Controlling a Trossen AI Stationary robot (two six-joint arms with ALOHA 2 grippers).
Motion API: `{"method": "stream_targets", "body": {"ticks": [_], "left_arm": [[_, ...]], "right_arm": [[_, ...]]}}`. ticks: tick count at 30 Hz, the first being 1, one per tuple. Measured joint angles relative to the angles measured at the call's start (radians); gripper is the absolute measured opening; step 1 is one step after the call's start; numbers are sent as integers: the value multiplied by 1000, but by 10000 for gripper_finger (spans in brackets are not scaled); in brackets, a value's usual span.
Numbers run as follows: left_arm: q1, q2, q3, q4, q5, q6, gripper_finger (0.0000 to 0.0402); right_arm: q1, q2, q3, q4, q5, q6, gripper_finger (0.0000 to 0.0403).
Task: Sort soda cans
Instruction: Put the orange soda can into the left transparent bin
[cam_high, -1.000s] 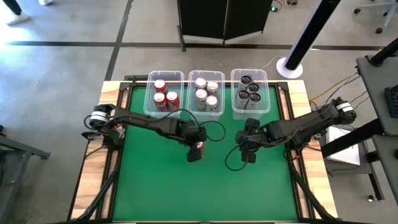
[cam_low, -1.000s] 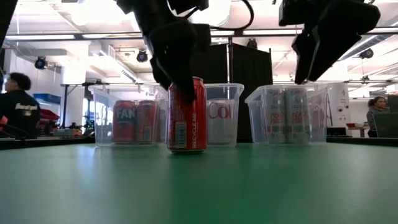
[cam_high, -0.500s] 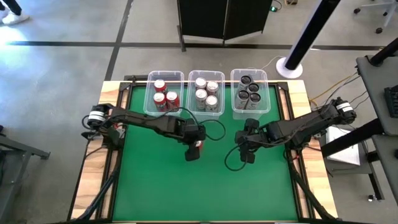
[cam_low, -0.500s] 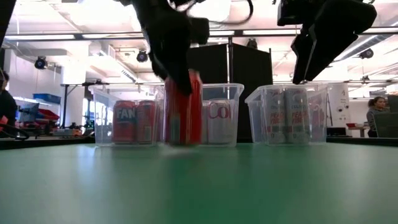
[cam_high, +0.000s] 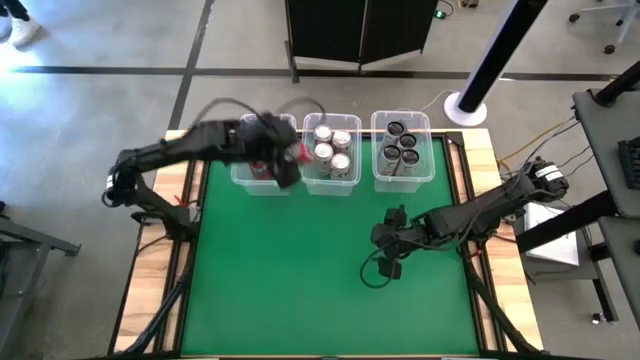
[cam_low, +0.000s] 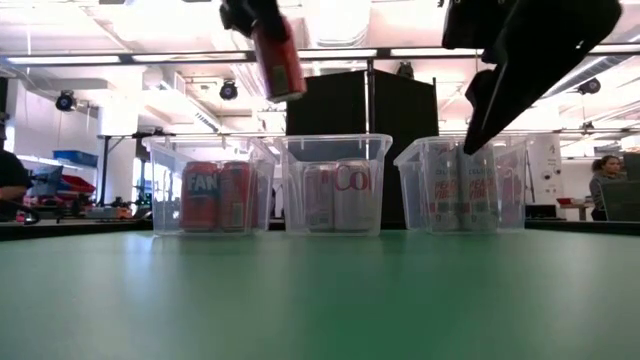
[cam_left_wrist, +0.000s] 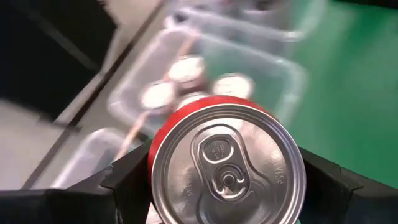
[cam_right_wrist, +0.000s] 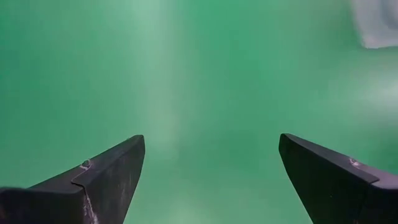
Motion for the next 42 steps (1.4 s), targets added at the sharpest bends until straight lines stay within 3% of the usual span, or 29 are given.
{"method": "stream_targets", "body": {"ticks": [9, 13, 18, 24, 42], "left_arm": [[419, -46, -33, -67, 0, 8, 280], [516, -30, -64, 20, 126, 7, 280], [526, 10, -108, 61, 161, 16, 280], [549, 51, -156, 90, 105, 9, 280], [555, 251, -165, 137, 134, -22, 280]], "right_arm": [[137, 119, -8, 72, 1, 175, 366], [175, 184, -8, 104, 1, 242, 365], [193, 248, -8, 114, 0, 304, 365], [196, 279, -8, 114, -6, 316, 365], [202, 255, -8, 132, 2, 329, 366]]}}
